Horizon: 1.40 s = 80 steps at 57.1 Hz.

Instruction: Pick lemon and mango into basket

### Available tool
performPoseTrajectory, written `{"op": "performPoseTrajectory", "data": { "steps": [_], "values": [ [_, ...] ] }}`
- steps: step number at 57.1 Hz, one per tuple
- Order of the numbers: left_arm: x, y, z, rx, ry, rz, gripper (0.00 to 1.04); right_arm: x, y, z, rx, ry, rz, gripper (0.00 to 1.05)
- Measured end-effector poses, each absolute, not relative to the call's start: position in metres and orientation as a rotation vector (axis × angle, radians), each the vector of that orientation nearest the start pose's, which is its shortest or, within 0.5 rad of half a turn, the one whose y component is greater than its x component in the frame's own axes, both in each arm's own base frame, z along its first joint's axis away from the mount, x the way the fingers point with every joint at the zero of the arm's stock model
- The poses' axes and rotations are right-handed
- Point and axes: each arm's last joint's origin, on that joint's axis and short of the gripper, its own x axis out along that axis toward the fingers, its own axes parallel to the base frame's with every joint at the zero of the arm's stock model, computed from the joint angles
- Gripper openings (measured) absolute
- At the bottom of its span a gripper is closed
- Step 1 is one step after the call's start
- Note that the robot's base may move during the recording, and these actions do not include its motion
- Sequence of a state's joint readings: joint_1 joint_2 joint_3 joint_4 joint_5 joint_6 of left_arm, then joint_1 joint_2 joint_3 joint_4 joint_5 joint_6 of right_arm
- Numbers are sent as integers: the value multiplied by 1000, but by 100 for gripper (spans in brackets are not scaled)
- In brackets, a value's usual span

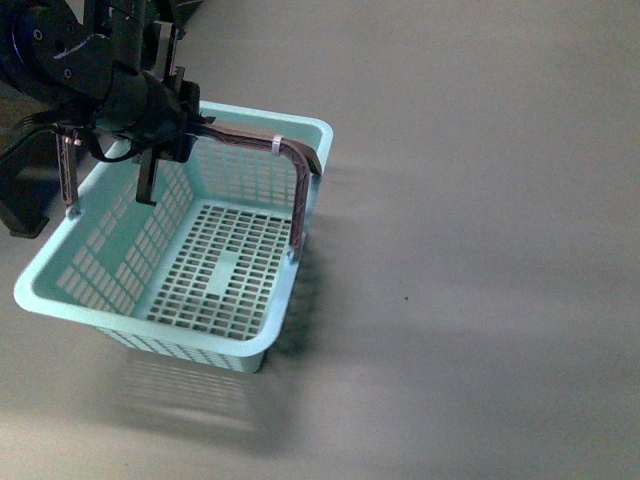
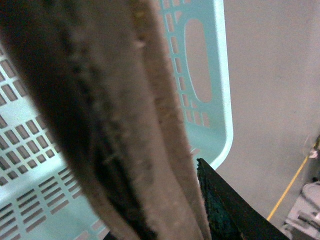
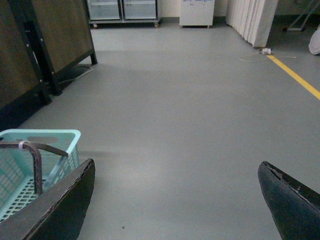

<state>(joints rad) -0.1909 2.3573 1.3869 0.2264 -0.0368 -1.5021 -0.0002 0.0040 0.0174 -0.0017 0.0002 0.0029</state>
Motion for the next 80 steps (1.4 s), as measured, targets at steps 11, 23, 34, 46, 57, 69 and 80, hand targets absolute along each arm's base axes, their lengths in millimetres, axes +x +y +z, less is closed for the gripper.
{"op": "performPoseTrajectory", "data": {
  "steps": [11, 23, 34, 46, 57, 69, 80],
  "values": [
    [442, -84, 65, -1340, 697, 425, 7, 97, 0, 169, 3, -12, 0, 96],
    [402, -76, 113, -1381, 634, 370, 7, 97, 0, 169, 3, -12, 0, 96],
    [342, -64, 200, -1466, 476, 240, 6, 97, 0, 169, 3, -12, -1, 96],
    [283, -52, 263, -1542, 326, 155, 6, 97, 0, 169, 3, -12, 0, 96],
    [255, -49, 289, -1554, 276, 104, 6, 97, 0, 169, 3, -12, 0, 96],
    [240, -50, 301, -1550, 264, 82, 6, 97, 0, 169, 3, -12, 0, 96],
    [240, -50, 300, -1546, 260, 89, 6, 97, 0, 169, 3, -12, 0, 96]
  ]
}}
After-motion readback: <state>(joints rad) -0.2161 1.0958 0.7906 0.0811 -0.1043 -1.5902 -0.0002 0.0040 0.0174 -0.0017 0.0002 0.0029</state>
